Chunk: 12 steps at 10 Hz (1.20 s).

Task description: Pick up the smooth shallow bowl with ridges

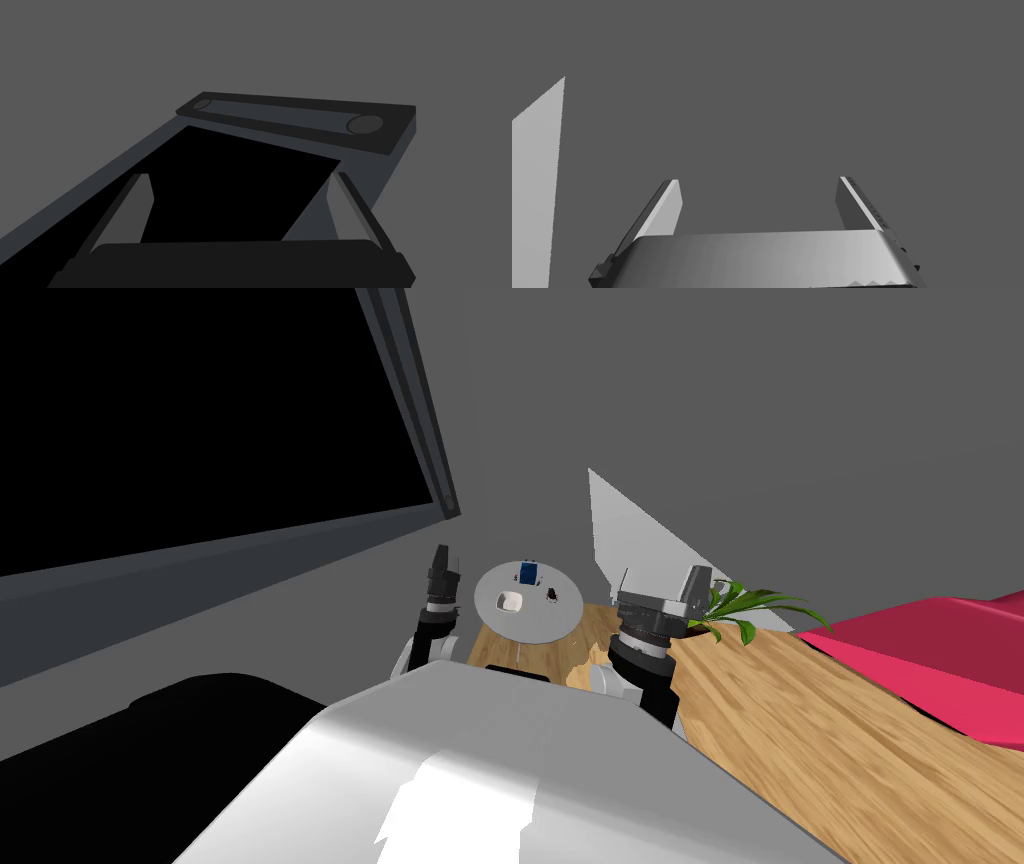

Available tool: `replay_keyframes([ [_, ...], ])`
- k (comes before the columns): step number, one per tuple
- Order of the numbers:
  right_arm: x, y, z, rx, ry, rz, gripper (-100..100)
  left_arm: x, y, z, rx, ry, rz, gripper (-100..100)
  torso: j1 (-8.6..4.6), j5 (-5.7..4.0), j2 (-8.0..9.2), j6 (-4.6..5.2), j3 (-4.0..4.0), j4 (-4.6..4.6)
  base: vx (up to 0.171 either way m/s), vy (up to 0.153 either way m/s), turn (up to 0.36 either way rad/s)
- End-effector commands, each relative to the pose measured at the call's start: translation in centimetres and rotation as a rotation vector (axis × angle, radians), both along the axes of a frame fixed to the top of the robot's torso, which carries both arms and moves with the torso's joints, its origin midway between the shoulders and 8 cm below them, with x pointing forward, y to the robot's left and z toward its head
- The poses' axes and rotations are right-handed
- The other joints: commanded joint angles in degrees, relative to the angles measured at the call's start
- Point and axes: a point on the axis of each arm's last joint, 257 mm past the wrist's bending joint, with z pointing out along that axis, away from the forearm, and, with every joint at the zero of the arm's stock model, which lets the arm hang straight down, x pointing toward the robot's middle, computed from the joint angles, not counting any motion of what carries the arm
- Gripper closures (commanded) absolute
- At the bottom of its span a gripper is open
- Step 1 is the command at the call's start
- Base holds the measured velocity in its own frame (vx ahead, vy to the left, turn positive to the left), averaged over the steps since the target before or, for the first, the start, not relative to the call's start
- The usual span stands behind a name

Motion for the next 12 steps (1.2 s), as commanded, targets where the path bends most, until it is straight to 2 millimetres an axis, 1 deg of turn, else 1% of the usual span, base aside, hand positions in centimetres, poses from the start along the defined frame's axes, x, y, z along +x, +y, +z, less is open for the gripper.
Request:
replay_keyframes([
  [1, 0.0, 0.0, 0.0, 0.0, 0.0, 0.0, 0, 0.8, -0.3, -1.0, 0.036, 0.033, -0.02, -100, 0.0, 0.0, 0.0, 0.0, 0.0, 0.0, -0.016, -0.002, -0.014],
  [4, 0.0, 0.0, 0.0, 0.0, 0.0, 0.0, 0, 2.7, -0.2, -3.3, 0.075, 0.103, -0.04, -100, 0.02, 0.01, 0.1, 0.01, 0.06, 0.02, -0.033, -0.002, -0.019],
  [7, 0.0, 0.0, 0.0, 0.0, 0.0, 0.0, 0, 5.3, 0.9, -6.5, 0.097, 0.199, -0.043, -100, 0.02, 0.01, 0.14, 0.0, 0.08, 0.03, -0.043, -0.001, -0.031],
  [8, 0.0, 0.0, 0.0, 0.0, 0.0, 0.0, 0, 5.3, 0.9, -6.5, 0.097, 0.199, -0.043, -100, 0.01, 0.01, 0.16, 0.01, 0.09, 0.03, -0.033, -0.001, -0.008],
  [10, 0.0, 0.0, 0.0, 0.0, 0.0, 0.0, 0, 7.3, 2.2, -9.1, 0.102, 0.275, -0.033, -100, 0.02, 0.0, 0.12, 0.0, 0.07, 0.03, -0.037, -0.003, -0.035],
  [11, 0.0, 0.0, 0.0, 0.0, 0.0, 0.0, 0, 7.3, 2.2, -9.1, 0.102, 0.275, -0.033, -100, 0.0, 0.0, 0.14, 0.0, 0.08, 0.03, -0.031, -0.004, -0.028],
  [12, 0.0, 0.0, 0.0, 0.0, 0.0, 0.0, 0, 8.3, 3.0, -10.5, 0.101, 0.315, -0.025, -100, 0.0, 0.0, 0.11, 0.0, 0.07, 0.03, -0.033, -0.006, -0.026],
])
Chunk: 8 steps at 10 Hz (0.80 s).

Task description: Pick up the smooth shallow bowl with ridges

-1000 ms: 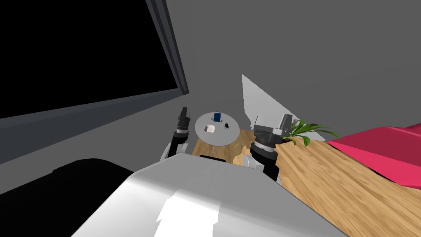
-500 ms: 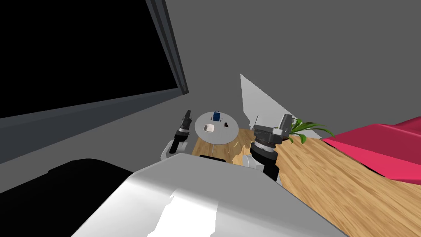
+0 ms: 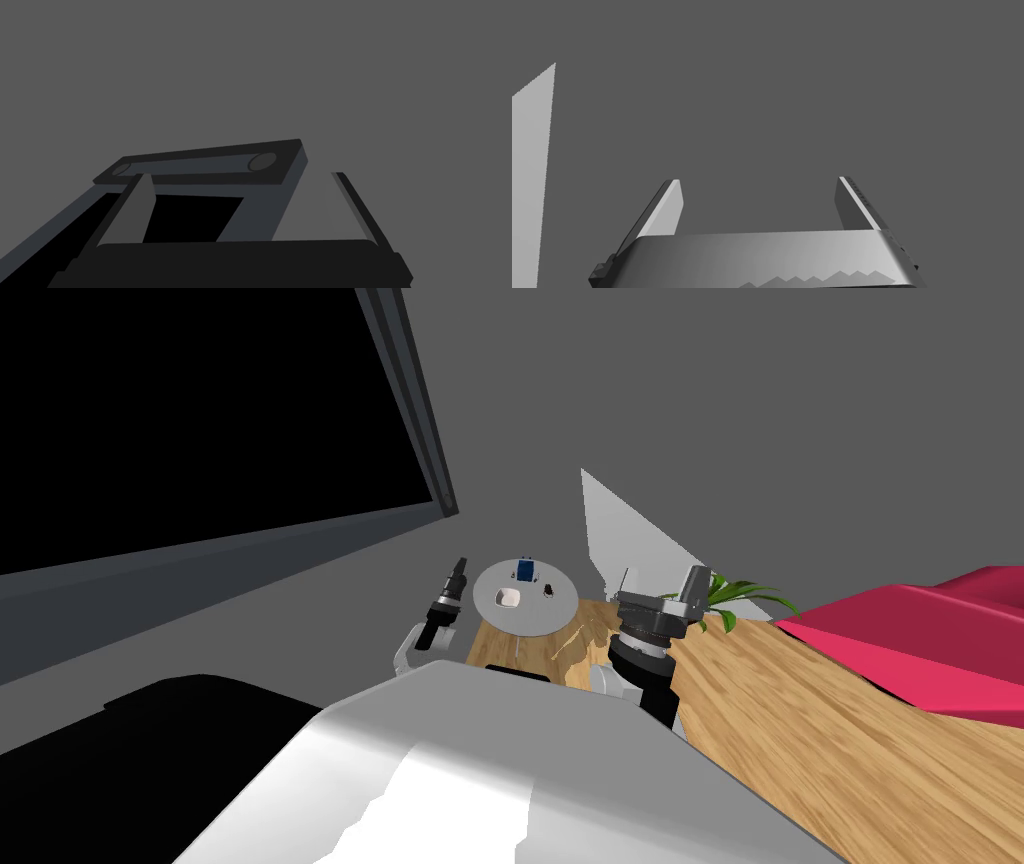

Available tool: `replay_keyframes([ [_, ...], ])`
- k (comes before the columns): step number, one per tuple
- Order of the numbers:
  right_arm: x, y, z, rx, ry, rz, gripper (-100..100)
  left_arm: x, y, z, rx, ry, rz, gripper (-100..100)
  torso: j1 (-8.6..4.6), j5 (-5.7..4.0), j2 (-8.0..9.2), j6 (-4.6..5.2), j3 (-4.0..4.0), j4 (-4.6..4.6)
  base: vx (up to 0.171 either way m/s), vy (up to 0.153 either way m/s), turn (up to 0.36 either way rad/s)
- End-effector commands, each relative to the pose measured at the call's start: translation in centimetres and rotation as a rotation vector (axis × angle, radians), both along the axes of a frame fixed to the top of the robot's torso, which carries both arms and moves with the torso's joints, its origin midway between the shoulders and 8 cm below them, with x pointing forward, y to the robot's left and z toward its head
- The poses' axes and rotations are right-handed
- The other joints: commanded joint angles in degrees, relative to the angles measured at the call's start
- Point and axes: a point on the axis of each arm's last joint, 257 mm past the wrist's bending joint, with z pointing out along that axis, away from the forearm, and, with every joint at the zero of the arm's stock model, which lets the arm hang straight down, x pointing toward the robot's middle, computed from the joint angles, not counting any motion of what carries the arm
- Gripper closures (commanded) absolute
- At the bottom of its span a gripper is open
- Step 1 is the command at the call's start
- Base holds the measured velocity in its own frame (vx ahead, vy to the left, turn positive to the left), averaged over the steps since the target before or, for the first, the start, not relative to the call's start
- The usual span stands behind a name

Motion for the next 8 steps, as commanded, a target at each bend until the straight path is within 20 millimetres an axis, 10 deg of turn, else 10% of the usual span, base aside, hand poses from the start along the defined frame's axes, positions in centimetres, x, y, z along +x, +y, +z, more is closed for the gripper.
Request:
replay_keyframes([
  [1, 0.0, 0.0, 0.0, 0.0, 0.0, 0.0, 0, 1.2, 1.3, -2.1, -0.002, 0.06, 0.018, -100, 0.0, 0.0, 0.0, 0.0, 0.0, 0.0, -0.041, -0.004, -0.06],
  [8, 0.0, 0.0, 0.0, 0.0, 0.0, 0.0, 0, 5.0, 6.4, -8.6, -0.033, 0.233, 0.097, -100, -0.02, -0.01, 0.0, 0.0, 0.0, 0.0, -0.035, -0.008, -0.064],
])
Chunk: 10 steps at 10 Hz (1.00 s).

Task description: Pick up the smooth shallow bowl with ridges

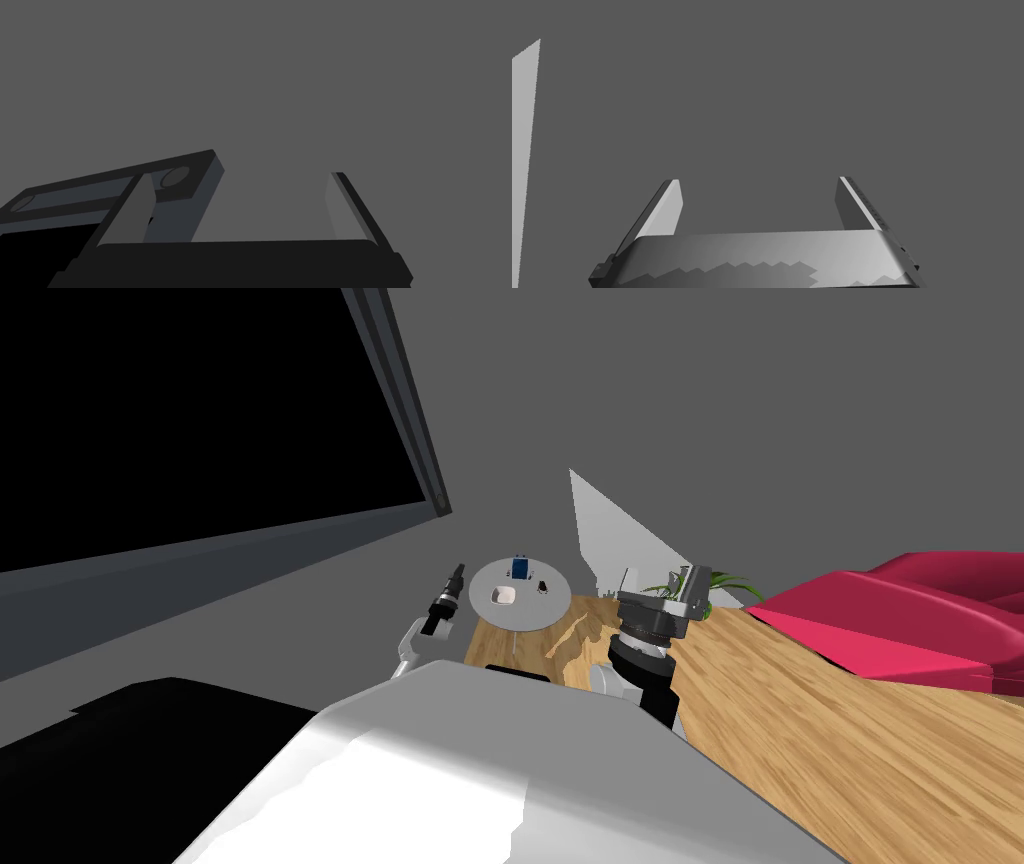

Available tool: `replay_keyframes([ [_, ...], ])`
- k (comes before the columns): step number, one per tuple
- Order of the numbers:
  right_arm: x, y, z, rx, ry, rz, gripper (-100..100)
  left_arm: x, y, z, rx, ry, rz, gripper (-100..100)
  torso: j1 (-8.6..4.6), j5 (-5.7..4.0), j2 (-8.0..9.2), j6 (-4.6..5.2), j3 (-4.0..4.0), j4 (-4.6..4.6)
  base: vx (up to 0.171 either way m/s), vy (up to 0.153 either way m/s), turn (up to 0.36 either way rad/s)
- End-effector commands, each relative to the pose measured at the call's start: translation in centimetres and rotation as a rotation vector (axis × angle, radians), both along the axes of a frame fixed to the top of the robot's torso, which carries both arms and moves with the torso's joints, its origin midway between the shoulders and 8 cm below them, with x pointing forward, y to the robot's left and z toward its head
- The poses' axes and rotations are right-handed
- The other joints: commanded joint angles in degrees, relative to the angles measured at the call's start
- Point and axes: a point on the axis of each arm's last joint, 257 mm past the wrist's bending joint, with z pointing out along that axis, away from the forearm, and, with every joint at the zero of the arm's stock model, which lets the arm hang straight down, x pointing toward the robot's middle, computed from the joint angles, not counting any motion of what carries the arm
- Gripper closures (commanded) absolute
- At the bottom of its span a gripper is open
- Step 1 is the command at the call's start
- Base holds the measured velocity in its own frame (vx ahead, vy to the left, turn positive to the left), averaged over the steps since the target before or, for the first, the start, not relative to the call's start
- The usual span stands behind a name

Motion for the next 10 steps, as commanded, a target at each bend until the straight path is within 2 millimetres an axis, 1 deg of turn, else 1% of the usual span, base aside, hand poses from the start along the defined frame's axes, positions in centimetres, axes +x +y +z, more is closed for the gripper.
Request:
replay_keyframes([
  [1, 0.0, 0.0, 0.0, 0.0, 0.0, 0.0, 0, 0.7, 1.6, -1.8, -0.015, 0.045, 0.029, -100, 0.0, 0.0, 0.0, 0.0, 0.0, 0.0, -0.026, -0.016, -0.071],
  [2, 0.0, 0.0, 0.0, 0.0, 0.0, 0.0, 0, 0.7, 1.8, -2.5, -0.017, 0.06, 0.033, -100, -0.01, 0.0, -0.02, 0.02, -0.01, 0.0, -0.021, -0.012, -0.055],
  [4, 0.0, 0.0, 0.0, 0.0, 0.0, 0.0, 0, 2.0, 4.6, -4.8, -0.049, 0.121, 0.084, -100, -0.02, 0.0, -0.04, 0.02, -0.02, -0.01, -0.03, -0.018, -0.124],
  [5, 0.0, 0.0, 0.0, 0.0, 0.0, 0.0, 0, 1.9, 5.0, -6.1, -0.053, 0.147, 0.092, -100, -0.04, -0.01, -0.01, 0.02, -0.01, 0.0, -0.026, -0.017, -0.077],
  [6, 0.0, 0.0, 0.0, 0.0, 0.0, 0.0, 0, 2.5, 6.2, -6.4, -0.07, 0.161, 0.115, -100, -0.03, -0.01, -0.01, 0.0, -0.01, 0.0, -0.022, -0.019, -0.137],
  [7, 0.0, 0.0, 0.0, 0.0, 0.0, 0.0, 0, 2.4, 6.6, -7.9, -0.074, 0.19, 0.124, -100, -0.04, -0.01, -0.03, 0.03, -0.02, 0.0, -0.015, -0.013, -0.053],
  [8, 0.0, 0.0, 0.0, 0.0, 0.0, 0.0, 0, 2.8, 8.0, -8.6, -0.093, 0.209, 0.15, -100, -0.02, 0.0, -0.06, -0.01, -0.03, -0.01, -0.014, -0.022, -0.117],
  [9, 0.0, 0.0, 0.0, 0.0, 0.0, 0.0, 0, 2.7, 8.3, -9.9, -0.097, 0.234, 0.157, -100, -0.04, -0.01, -0.06, 0.02, -0.04, -0.01, -0.012, -0.015, -0.061],
  [10, 0.0, 0.0, 0.0, 0.0, 0.0, 0.0, 0, 3.0, 9.7, -10.6, -0.118, 0.255, 0.184, -100, -0.02, -0.01, -0.08, 0.0, -0.04, -0.01, -0.015, -0.02, -0.167],
])
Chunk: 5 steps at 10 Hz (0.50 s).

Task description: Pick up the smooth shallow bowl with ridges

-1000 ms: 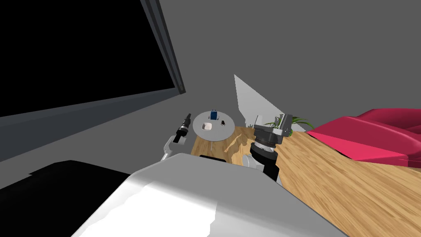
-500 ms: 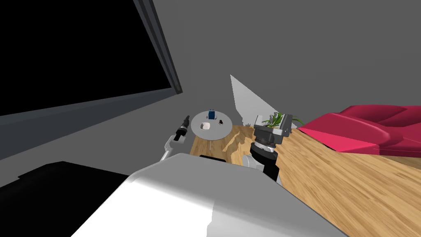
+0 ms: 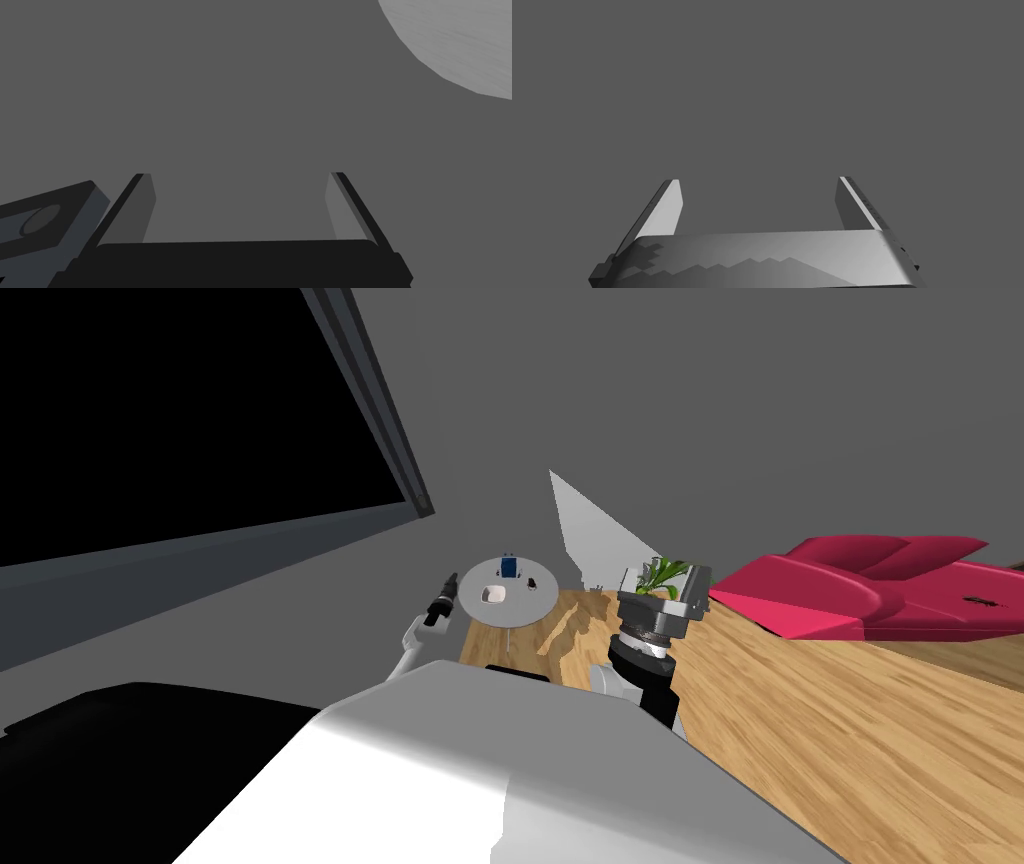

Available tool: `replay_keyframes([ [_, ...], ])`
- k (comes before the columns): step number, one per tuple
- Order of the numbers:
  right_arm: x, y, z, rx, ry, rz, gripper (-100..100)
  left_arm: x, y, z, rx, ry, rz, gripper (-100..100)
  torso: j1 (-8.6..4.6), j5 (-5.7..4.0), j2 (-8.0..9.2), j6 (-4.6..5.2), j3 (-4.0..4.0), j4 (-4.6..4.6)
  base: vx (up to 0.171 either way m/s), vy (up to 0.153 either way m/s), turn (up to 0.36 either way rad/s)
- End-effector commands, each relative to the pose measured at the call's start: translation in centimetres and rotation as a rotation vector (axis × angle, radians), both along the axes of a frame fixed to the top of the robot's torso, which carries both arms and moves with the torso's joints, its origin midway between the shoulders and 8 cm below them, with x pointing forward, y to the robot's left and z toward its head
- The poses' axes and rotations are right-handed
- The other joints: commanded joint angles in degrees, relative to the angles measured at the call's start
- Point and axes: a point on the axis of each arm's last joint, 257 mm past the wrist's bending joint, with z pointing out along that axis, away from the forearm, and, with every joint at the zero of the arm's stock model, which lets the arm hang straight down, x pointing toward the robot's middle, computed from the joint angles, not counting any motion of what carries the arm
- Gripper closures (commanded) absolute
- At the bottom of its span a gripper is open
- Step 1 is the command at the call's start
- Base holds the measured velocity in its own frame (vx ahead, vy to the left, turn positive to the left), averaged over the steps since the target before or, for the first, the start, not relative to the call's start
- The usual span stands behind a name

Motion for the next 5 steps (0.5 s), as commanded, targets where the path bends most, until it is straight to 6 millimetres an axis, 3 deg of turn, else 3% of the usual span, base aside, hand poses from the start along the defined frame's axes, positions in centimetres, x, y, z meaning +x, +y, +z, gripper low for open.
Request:
replay_keyframes([
  [1, 0.0, 0.0, 0.0, 0.0, 0.0, 0.0, 0, -0.3, 1.0, -1.7, -0.017, 0.035, 0.022, -100, 0.0, 0.0, 0.0, 0.0, 0.0, 0.0, -0.011, -0.013, -0.071],
  [5, 0.0, 0.0, 0.0, 0.0, 0.0, 0.0, 0, -0.4, 4.1, -5.5, -0.071, 0.117, 0.093, -100, 0.0, 0.0, -0.03, -0.01, -0.01, 0.0, -0.007, -0.019, -0.111],
])
